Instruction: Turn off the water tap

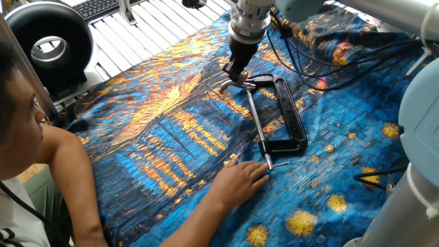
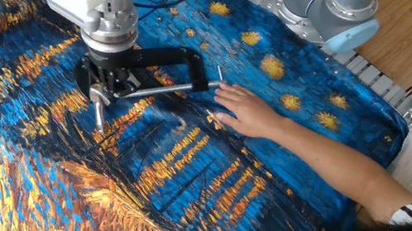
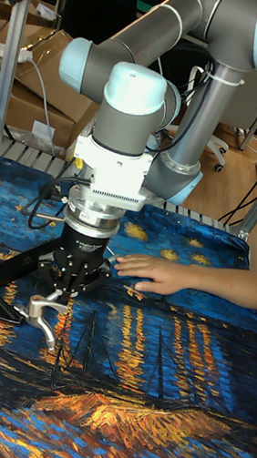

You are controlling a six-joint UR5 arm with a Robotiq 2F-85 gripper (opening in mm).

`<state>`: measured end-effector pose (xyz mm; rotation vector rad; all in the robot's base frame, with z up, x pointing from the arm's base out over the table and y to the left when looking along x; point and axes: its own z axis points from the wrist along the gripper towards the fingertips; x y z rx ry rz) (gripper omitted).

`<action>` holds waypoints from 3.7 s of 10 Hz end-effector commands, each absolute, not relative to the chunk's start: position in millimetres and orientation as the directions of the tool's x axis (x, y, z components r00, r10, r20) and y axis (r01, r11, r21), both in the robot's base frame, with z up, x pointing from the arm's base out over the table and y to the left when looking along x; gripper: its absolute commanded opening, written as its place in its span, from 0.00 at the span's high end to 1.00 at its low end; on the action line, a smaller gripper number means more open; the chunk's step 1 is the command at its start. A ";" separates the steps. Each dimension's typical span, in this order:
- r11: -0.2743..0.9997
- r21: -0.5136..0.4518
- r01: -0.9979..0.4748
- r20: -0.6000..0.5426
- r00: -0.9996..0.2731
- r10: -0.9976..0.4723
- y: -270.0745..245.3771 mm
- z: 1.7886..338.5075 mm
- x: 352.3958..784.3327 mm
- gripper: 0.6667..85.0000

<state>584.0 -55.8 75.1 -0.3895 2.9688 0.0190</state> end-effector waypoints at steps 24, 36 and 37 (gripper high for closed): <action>0.998 0.031 -0.055 0.091 -0.994 -0.058 -58.9 109.2 464.0 0.99; 0.995 0.096 -0.035 -0.077 -0.997 -0.028 -112.9 109.2 476.8 0.99; 0.991 0.104 -0.079 -0.110 -0.992 -0.068 -109.4 110.2 483.8 0.99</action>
